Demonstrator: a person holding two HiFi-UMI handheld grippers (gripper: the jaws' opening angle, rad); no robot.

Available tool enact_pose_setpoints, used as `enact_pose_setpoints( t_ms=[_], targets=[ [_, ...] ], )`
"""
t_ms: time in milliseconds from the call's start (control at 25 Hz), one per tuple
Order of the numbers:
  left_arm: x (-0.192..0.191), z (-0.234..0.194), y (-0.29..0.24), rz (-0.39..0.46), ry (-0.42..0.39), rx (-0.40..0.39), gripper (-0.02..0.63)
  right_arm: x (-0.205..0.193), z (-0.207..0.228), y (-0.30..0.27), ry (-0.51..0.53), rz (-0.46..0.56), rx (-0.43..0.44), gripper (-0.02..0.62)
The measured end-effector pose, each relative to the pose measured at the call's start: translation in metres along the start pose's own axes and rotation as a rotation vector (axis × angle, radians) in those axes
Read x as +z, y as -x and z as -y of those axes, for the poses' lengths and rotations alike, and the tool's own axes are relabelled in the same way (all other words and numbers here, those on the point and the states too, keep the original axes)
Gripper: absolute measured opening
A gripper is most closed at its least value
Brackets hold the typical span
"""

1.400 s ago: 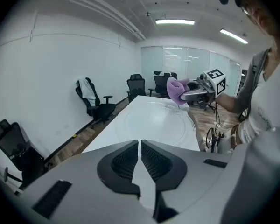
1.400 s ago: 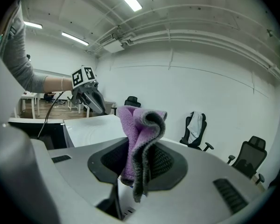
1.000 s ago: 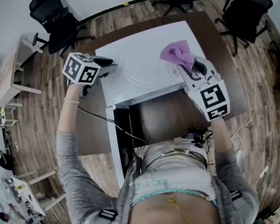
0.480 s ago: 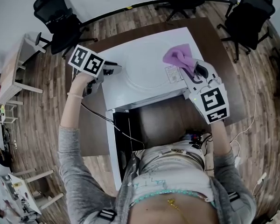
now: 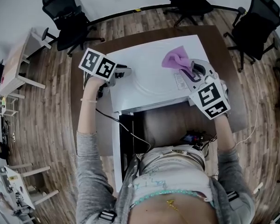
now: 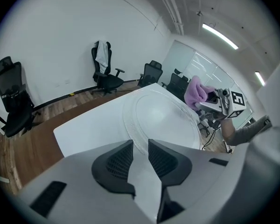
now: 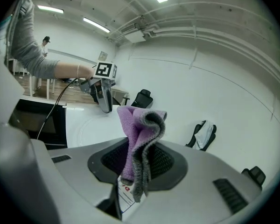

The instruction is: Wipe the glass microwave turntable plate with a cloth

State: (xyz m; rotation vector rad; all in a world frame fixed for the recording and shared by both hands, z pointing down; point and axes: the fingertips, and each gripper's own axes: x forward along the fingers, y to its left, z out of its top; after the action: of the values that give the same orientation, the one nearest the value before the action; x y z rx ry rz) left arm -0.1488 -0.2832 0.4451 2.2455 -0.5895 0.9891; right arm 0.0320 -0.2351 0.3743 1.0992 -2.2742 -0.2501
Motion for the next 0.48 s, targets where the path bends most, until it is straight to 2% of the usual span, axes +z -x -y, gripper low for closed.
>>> enact_pose_setpoints(
  t_ms=[280, 480],
  targets=[
    [0.001, 0.003, 0.002, 0.028, -0.017, 0.016, 0.110, 0.007, -0.005, -0.032, 0.076, -0.095, 0.112, 0.112],
    [0.001, 0.003, 0.001, 0.028, -0.017, 0.025, 0.110, 0.016, -0.014, -0.048, 0.094, -0.117, 0.192, 0.112]
  ],
)
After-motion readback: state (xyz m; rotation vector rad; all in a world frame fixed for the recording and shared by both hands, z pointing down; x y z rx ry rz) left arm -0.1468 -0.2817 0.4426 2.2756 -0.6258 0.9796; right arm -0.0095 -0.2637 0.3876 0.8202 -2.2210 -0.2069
